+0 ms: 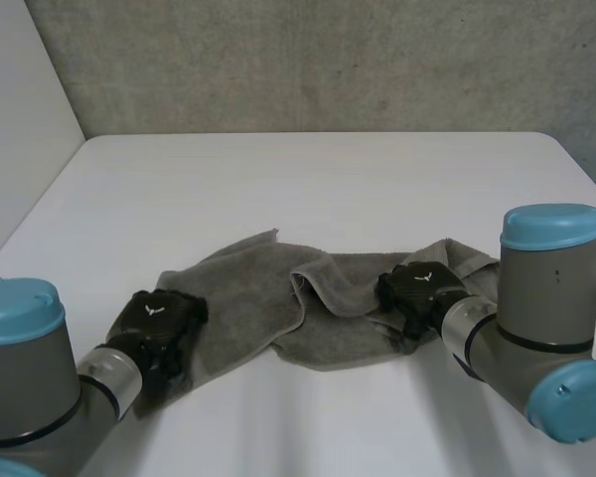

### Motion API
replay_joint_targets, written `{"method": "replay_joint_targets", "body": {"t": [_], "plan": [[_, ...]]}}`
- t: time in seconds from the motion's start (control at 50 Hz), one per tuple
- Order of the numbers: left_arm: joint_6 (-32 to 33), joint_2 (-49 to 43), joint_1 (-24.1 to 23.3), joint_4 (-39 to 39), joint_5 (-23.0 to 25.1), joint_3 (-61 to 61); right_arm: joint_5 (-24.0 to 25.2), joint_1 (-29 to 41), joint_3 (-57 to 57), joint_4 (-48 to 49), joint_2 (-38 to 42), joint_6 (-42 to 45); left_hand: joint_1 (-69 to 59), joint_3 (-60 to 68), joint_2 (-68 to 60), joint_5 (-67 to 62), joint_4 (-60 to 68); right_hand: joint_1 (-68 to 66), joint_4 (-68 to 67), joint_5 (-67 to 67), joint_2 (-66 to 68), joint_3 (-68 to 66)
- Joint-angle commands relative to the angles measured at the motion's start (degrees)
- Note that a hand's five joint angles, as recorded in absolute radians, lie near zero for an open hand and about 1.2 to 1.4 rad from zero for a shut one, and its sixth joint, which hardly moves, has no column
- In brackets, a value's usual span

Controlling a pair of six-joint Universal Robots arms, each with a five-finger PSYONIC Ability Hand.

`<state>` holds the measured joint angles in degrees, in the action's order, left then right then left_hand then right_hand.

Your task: Fold the towel.

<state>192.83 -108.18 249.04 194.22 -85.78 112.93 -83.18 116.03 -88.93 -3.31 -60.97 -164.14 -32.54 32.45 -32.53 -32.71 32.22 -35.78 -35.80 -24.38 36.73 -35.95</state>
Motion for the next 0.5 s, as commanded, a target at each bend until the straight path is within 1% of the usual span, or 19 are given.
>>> {"method": "replay_joint_targets", "body": {"t": [0.02,0.18,0.32,0.42,0.46,0.48,0.5], "plan": [[0.0,-2.5,0.0,0.2,0.0,-3.1,-0.5,0.0,3.8,1.7,3.4,0.0,3.7,-3.6,3.6,13.8,-3.3,0.6,0.7,-0.8,-1.6,0.8],[0.0,-6.3,-0.1,0.1,-0.1,-4.7,-0.8,0.1,6.9,1.9,6.8,0.0,3.3,-3.2,3.3,13.5,-3.0,0.3,0.3,-1.1,-1.2,0.5],[0.3,-6.4,-0.1,0.1,-0.1,-4.4,-0.8,0.0,7.1,2.1,7.4,0.0,3.1,-3.1,3.1,13.3,-2.8,0.1,0.1,-1.3,-1.1,0.3],[0.8,-4.8,0.0,-0.8,-0.4,-4.3,-0.8,0.1,7.0,2.1,7.6,0.0,4.2,-4.1,4.2,14.3,-3.8,0.1,0.1,-1.3,-1.1,0.3],[0.9,-1.6,-0.1,-2.0,-0.4,-3.2,-0.8,0.1,6.8,2.1,7.6,0.0,11.0,-10.9,11.0,21.2,-10.7,0.1,0.1,-1.3,-1.1,0.3],[0.9,-1.6,-0.1,-2.0,-0.4,-3.2,-0.8,0.1,6.8,2.1,7.6,0.0,11.1,-11.0,11.0,21.2,-10.7,0.1,0.1,-1.3,-1.1,0.3],[0.9,-0.3,-0.1,-3.0,-0.4,-2.7,-0.7,0.0,6.8,2.2,7.6,0.0,14.2,-14.1,14.2,24.4,-13.9,0.1,0.1,-1.3,-1.1,0.3]]}}
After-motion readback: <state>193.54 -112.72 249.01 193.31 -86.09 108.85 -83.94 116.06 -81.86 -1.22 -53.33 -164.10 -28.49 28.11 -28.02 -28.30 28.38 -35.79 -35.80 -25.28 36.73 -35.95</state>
